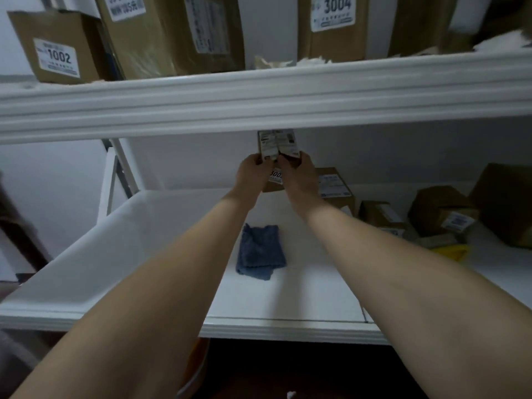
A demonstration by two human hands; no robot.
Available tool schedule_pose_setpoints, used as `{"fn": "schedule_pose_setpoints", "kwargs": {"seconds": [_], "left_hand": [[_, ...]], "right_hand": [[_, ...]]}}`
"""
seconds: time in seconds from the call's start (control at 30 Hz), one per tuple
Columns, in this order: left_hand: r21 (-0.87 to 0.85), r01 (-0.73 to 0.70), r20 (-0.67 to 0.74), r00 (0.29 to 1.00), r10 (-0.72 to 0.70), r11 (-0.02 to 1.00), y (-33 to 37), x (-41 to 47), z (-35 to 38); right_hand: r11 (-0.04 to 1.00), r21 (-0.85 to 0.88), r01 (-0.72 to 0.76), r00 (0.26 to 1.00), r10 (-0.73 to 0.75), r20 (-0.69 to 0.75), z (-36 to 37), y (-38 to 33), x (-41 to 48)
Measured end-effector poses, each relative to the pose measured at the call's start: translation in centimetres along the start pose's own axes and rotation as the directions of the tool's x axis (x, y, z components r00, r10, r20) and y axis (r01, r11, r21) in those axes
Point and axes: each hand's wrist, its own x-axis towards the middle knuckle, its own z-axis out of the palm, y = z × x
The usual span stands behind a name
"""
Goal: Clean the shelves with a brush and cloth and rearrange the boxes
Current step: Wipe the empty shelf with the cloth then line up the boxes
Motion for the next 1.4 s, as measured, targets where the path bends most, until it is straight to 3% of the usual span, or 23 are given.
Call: {"fn": "schedule_pose_setpoints", "kwargs": {"seconds": [0.2,0.4,0.47,0.53,0.57,0.63,0.77,0.83,0.93,1.03,1.17,1.3,1.4], "left_hand": [[-0.032,-0.032,0.194,0.980,0.038,0.999,2.8,-1.9,7.4],[0.070,-0.018,0.253,0.967,0.000,0.997,1.6,-1.4,9.0],[0.113,-0.023,0.283,0.959,-0.010,0.993,1.1,-1.2,8.4],[0.253,-0.080,0.288,0.957,0.004,0.964,0.4,-1.1,7.3],[0.392,-0.128,0.278,0.961,0.016,0.911,-0.1,-1.1,6.5],[0.676,-0.201,0.262,0.965,0.024,0.709,-1.8,-1.5,4.3],[0.930,-0.226,0.291,0.934,-0.207,0.289,-5.8,-3.6,0.2],[0.942,-0.246,0.313,0.888,-0.337,0.226,-7.9,-4.6,-0.4],[0.928,-0.278,0.358,0.851,-0.383,0.249,-9.0,-5.8,0.4],[0.862,-0.328,0.468,0.808,-0.358,0.387,-9.4,-6.1,2.4],[0.803,-0.364,0.542,0.776,-0.323,0.473,-9.8,-5.4,4.9],[0.796,-0.363,0.537,0.792,-0.290,0.484,-10.6,-3.2,4.2],[0.851,-0.361,0.475,0.838,-0.269,0.381,-12.1,-0.6,2.0]], "right_hand": [[0.985,-0.174,-0.013,0.989,-0.013,-0.146,-8.8,0.2,2.7],[0.955,-0.255,-0.149,0.988,0.132,-0.083,-9.8,1.9,4.0],[0.958,-0.211,-0.193,0.980,0.177,-0.090,-9.6,2.3,3.8],[0.942,-0.165,-0.291,0.945,0.256,-0.205,-9.9,2.2,3.0],[0.923,-0.185,-0.338,0.920,0.282,-0.274,-10.3,2.3,2.5],[0.898,-0.284,-0.335,0.920,0.248,-0.303,-10.9,3.1,0.9],[0.797,-0.603,-0.035,0.996,0.081,0.049,-9.0,5.2,-3.1],[0.764,-0.641,0.076,0.960,0.118,0.254,-6.3,6.2,-4.7],[0.772,-0.619,0.144,0.909,0.144,0.392,-2.7,7.3,-6.1],[0.754,-0.645,0.121,0.938,0.126,0.324,-1.4,7.7,-5.7],[0.725,-0.688,0.035,0.962,0.163,0.220,-2.3,8.8,-4.0],[0.725,-0.688,0.044,0.954,0.174,0.244,-1.7,9.6,-3.6],[0.720,-0.688,0.094,0.936,0.171,0.307,0.2,9.7,-4.0]]}}
